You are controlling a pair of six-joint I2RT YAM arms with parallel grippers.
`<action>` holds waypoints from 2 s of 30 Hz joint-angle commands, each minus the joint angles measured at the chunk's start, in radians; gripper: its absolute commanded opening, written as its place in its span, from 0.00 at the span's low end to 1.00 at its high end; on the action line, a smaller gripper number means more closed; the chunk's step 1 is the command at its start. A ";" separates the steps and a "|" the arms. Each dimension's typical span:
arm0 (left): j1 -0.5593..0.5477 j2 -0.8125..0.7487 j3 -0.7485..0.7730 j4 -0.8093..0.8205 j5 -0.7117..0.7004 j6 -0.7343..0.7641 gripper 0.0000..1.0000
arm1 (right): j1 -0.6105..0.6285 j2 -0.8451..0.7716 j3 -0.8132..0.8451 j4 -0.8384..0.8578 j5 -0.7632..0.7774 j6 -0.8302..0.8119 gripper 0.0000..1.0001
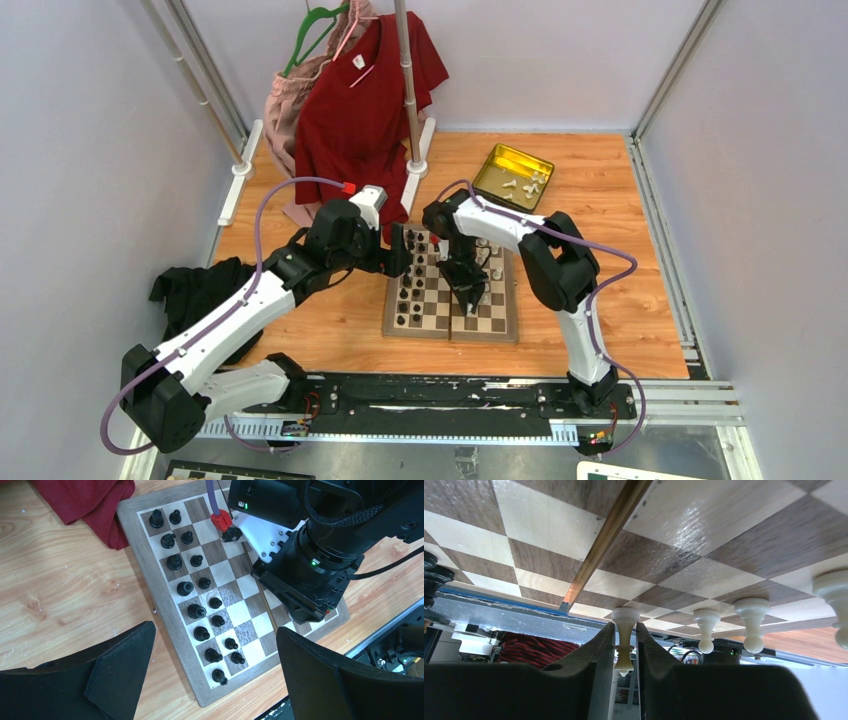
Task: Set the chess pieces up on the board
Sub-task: Place the chess piece on the chessboard.
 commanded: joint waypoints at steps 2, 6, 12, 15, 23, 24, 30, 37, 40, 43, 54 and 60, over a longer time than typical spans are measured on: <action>0.000 0.008 -0.010 0.012 -0.001 0.007 0.97 | -0.010 0.021 0.016 -0.010 0.029 -0.008 0.26; 0.000 0.010 -0.011 0.015 0.001 0.007 0.97 | -0.012 0.017 0.031 -0.016 0.041 -0.009 0.26; 0.000 0.016 -0.010 0.020 0.004 0.009 0.97 | -0.017 0.006 0.067 -0.027 0.069 -0.010 0.27; -0.001 0.021 -0.008 0.023 0.010 0.010 0.97 | -0.017 -0.001 0.079 -0.028 0.076 -0.010 0.27; -0.001 0.028 -0.004 0.025 0.023 0.010 0.97 | -0.017 -0.026 0.079 -0.032 0.097 -0.007 0.28; -0.001 0.029 -0.004 0.026 0.025 0.009 0.97 | -0.017 -0.029 0.080 -0.032 0.100 -0.007 0.29; 0.000 0.026 -0.005 0.026 0.029 0.001 0.97 | -0.018 -0.042 0.102 -0.032 0.127 -0.012 0.30; 0.000 0.019 -0.005 0.021 0.025 -0.003 0.97 | -0.017 -0.061 0.117 -0.019 0.134 -0.015 0.31; 0.000 0.014 -0.003 0.010 0.016 0.000 0.97 | -0.018 -0.074 0.122 -0.009 0.139 -0.015 0.31; 0.000 0.009 0.005 -0.008 -0.001 0.011 0.97 | -0.016 -0.108 0.119 0.010 0.162 -0.009 0.31; -0.001 -0.022 0.013 -0.070 -0.032 0.028 0.97 | 0.027 -0.373 -0.101 0.270 0.308 0.079 0.31; 0.000 -0.035 0.012 -0.086 -0.045 0.037 0.97 | 0.089 -0.478 -0.267 0.393 0.392 0.144 0.31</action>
